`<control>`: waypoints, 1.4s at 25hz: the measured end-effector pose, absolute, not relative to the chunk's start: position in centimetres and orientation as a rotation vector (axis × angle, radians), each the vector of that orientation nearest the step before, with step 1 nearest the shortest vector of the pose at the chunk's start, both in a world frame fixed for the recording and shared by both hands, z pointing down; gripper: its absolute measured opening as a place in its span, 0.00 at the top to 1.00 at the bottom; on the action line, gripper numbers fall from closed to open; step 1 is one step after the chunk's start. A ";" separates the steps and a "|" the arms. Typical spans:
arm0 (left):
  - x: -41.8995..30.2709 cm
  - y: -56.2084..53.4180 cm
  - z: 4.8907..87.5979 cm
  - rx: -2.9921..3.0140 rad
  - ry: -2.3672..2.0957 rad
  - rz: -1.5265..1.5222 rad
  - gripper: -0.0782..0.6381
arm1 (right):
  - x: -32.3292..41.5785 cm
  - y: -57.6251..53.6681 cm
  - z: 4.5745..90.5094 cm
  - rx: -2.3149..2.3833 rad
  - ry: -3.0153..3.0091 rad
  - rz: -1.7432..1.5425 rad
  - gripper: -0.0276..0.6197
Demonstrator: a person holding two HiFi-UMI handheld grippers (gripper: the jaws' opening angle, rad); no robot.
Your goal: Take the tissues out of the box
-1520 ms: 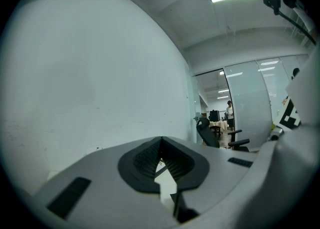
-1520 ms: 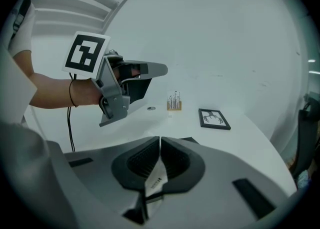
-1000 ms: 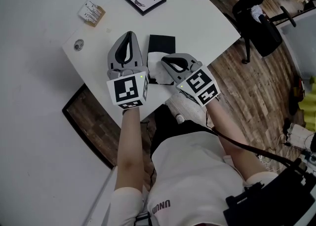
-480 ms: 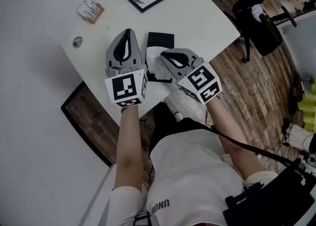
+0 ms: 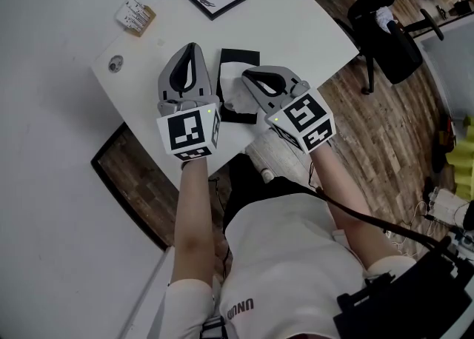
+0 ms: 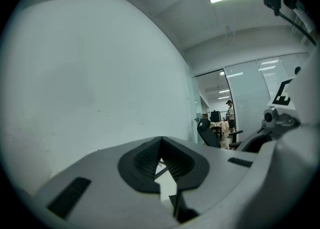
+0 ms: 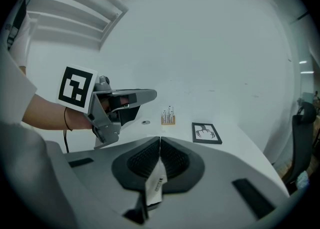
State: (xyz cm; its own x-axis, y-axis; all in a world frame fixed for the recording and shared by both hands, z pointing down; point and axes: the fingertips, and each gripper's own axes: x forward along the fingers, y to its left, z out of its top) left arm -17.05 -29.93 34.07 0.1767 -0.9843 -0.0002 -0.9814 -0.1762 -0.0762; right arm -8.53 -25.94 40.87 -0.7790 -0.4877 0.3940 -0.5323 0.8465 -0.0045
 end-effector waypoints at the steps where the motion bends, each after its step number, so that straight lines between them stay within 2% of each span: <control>1: -17.1 -29.9 34.1 -2.364 1.978 -0.075 0.87 | -8.5 -26.0 40.8 0.764 -2.643 0.159 0.92; 35: -17.4 -29.8 33.7 -2.352 1.986 -0.073 0.87 | -7.5 -27.3 38.0 0.849 -2.647 0.028 0.92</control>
State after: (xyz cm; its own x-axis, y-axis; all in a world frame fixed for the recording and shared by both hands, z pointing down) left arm -17.38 -29.80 33.71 0.1680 -0.9858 -0.0039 -0.9828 -0.1671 -0.0781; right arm -7.54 -27.32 38.00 -0.7547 -0.5592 0.3432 -0.5663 0.8193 0.0896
